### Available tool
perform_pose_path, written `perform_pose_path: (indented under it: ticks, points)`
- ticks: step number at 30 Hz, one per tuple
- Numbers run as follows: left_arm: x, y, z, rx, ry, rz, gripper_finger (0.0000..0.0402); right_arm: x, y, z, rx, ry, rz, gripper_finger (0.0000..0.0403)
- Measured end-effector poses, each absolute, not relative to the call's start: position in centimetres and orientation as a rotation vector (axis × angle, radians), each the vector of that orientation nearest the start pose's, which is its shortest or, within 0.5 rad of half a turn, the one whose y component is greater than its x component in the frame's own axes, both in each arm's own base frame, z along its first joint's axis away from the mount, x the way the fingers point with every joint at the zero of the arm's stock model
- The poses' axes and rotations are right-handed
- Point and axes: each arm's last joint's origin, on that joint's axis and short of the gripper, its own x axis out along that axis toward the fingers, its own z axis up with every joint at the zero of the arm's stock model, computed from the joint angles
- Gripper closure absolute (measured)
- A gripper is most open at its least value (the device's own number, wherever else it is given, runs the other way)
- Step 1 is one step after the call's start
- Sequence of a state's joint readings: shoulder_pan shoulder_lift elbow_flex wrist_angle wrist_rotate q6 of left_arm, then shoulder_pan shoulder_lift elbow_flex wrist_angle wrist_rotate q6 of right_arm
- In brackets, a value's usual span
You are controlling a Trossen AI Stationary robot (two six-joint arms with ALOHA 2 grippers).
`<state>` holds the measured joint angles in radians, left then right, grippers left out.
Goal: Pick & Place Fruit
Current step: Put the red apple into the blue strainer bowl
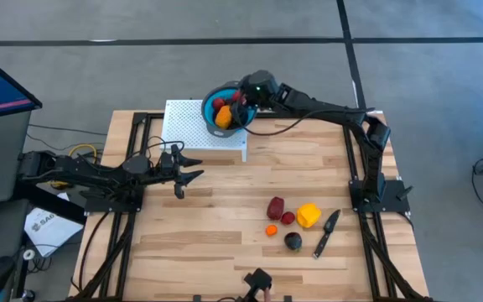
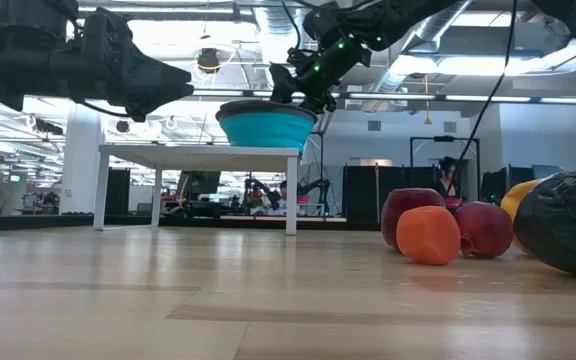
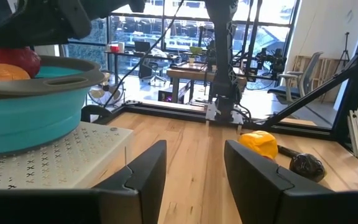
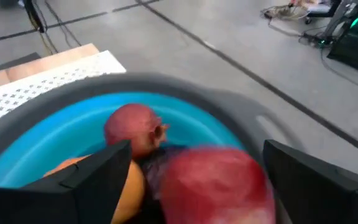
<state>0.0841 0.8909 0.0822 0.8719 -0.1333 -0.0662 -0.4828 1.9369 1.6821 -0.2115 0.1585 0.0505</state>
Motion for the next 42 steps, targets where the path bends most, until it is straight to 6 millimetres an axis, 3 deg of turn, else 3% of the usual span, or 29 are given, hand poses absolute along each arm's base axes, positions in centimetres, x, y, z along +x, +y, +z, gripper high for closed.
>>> perform_pose_path:
  ticks: [4, 8, 12, 16, 22, 28, 32, 36, 42]
  points:
    - [16.2, 1.8, 17.9, -0.070, -0.071, 0.215, 0.0248, 39.9, -21.6, 31.2, 0.108, 0.382, -0.644, 0.0036]
    - [16.2, 1.8, 17.9, -0.089, -0.073, 0.214, 0.0248, 39.8, -20.0, 33.7, 0.018, 0.294, -0.639, 0.0047]
    - [16.2, 1.6, 17.9, -0.097, -0.073, 0.197, 0.0248, 39.5, -16.3, 35.9, -0.110, 0.301, -0.633, 0.0070]
    - [16.2, 1.2, 17.9, -0.089, -0.071, 0.175, 0.0248, 38.3, -11.4, 36.1, -0.238, 0.387, -0.618, 0.0095]
    - [16.2, 1.2, 17.9, -0.083, -0.070, 0.172, 0.0248, 34.2, -5.3, 32.7, -0.266, 0.484, -0.629, 0.0119]
    - [16.3, 1.2, 17.9, -0.059, -0.068, 0.173, 0.0248, 28.7, -1.5, 28.1, -0.051, 0.497, -0.590, 0.0121]
    - [16.3, 1.2, 17.9, -0.059, -0.068, 0.173, 0.0248, 26.2, 1.2, 25.7, 0.038, 0.519, -0.477, 0.0121]
    - [16.3, 1.2, 17.9, -0.059, -0.068, 0.173, 0.0248, 25.0, 3.5, 24.0, 0.038, 0.589, -0.266, 0.0121]
    - [16.2, 1.2, 17.9, -0.059, -0.068, 0.175, 0.0248, 25.4, 5.5, 22.6, 0.014, 0.706, 0.043, 0.0122]
